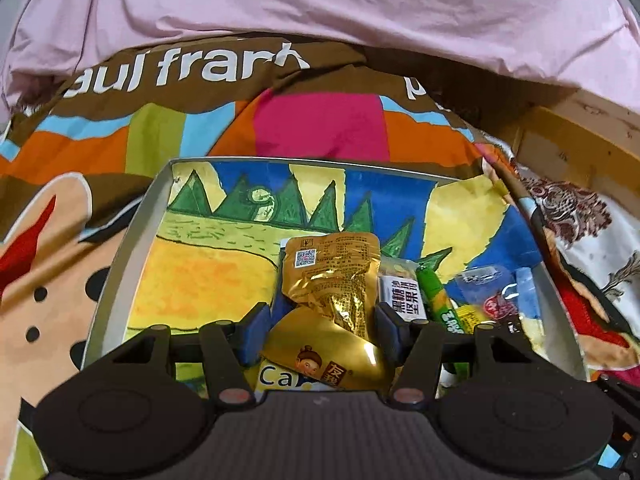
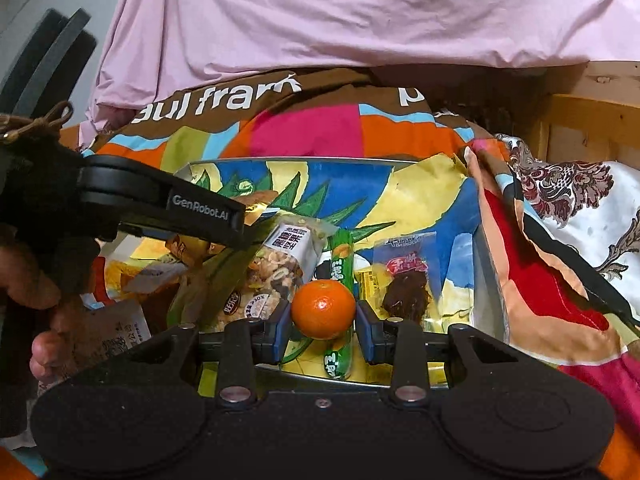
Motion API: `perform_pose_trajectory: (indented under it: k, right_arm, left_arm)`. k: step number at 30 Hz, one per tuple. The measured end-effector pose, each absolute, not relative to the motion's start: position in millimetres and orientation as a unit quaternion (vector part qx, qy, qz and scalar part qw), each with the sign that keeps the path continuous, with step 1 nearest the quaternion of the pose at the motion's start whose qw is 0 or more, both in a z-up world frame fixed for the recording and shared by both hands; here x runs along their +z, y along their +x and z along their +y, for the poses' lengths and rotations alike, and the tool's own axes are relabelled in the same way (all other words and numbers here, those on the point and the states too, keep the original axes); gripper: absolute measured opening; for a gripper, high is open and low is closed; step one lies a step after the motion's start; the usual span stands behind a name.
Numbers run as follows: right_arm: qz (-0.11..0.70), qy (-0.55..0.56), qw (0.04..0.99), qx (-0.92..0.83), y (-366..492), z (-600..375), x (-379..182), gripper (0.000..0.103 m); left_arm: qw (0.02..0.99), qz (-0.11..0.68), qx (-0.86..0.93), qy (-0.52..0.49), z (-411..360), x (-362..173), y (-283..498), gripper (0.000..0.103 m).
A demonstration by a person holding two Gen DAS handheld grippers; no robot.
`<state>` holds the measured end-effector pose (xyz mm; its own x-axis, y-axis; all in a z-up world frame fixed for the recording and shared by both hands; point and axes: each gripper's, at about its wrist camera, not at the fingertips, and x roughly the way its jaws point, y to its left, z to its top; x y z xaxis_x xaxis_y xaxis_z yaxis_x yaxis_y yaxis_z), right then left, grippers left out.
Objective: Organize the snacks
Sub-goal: 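Lower both grippers into the tray and open them, then lift both grippers up and back from the tray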
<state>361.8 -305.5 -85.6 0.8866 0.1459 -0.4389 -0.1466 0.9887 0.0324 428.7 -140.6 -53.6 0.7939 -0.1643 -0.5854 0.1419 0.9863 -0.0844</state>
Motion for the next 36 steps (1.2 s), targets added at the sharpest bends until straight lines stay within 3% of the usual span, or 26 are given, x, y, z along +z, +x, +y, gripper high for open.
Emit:
perform_pose_trajectory:
  k: [10, 14, 19, 28, 36]
  right_arm:
    - [0.235, -0.005, 0.969, 0.077, 363.5, -304.9, -86.7, 0.040]
    - [0.235, -0.003, 0.969, 0.077, 364.5, -305.1, -87.3, 0.048]
    - [0.230, 0.001, 0.971, 0.073, 362.5, -306.1, -86.0, 0.057]
    - [0.199, 0.006, 0.978, 0.061, 341.7, -307.5, -64.1, 0.082]
    - [0.151, 0.025, 0.987, 0.048, 303.4, -315.4, -28.2, 0.099]
  left_arm:
    - [0.945, 0.319, -0.055, 0.036, -153.2, -54.7, 434.9, 0.067]
    - [0.944, 0.324, -0.064, 0.011, -148.8, -56.0, 433.9, 0.080]
    - [0.943, 0.323, -0.065, -0.034, -140.1, -57.5, 431.6, 0.086]
    - [0.955, 0.282, -0.058, -0.076, -124.0, -42.3, 407.7, 0.101]
    - [0.962, 0.251, -0.042, -0.095, -99.3, -15.0, 372.9, 0.102]
